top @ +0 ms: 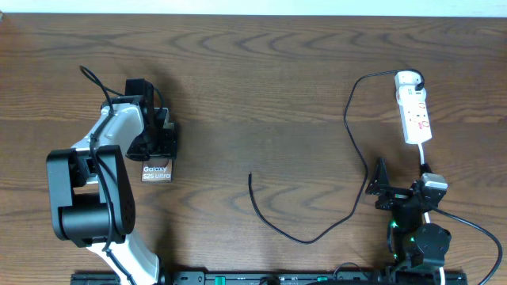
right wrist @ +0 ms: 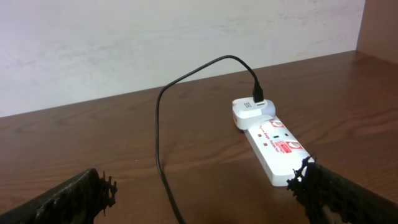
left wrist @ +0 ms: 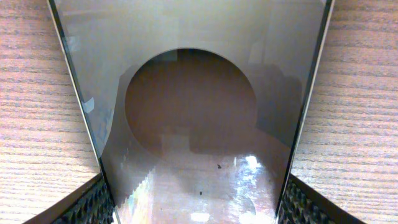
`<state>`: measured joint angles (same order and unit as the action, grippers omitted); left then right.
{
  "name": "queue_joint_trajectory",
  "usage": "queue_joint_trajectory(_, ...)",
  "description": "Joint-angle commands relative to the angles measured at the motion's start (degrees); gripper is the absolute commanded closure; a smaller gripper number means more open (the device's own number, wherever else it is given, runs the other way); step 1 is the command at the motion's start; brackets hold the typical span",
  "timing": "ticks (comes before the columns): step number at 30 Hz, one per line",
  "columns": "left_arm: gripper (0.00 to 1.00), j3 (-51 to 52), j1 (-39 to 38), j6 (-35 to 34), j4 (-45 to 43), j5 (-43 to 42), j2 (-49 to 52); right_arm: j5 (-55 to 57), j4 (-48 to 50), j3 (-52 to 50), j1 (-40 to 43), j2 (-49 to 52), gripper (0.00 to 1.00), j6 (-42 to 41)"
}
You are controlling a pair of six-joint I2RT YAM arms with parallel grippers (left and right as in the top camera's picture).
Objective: Plug charger to phone and switch on socket
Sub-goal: 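Lower the left gripper and grasp the phone by its long edges, then lift the phone with the left gripper and tilt it upright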
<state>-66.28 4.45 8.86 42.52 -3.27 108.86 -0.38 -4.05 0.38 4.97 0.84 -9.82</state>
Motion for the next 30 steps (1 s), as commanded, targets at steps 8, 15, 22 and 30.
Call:
queue_joint_trajectory(8, 0.86, 1.9, 0.2, 0.1, 0.0, -0.2, 1.5, 0.2, -0.2, -0.1, 0.2, -0.2, 0.01, 0.7)
queue_joint_trajectory(15, 0.92, 0.1, 0.1, 0.1, -0.8, -0.7, -0.2, 0.2, -0.3, -0.1, 0.2, -0.2, 0.01, 0.7)
queue_joint_trajectory(22, 0.93, -6.2, 0.1, -0.1, -0.7, -11.6, -6.7, 0.2, -0.3, -0.1, 0.2, -0.2, 0.01, 0.7)
queue_joint_trajectory(30, 0.92, -8.4, 0.2, -10.6, -1.5, -24.7, -20.4, 0.2, -0.3, -0.1, 0.2, -0.2, 0.01, 0.7)
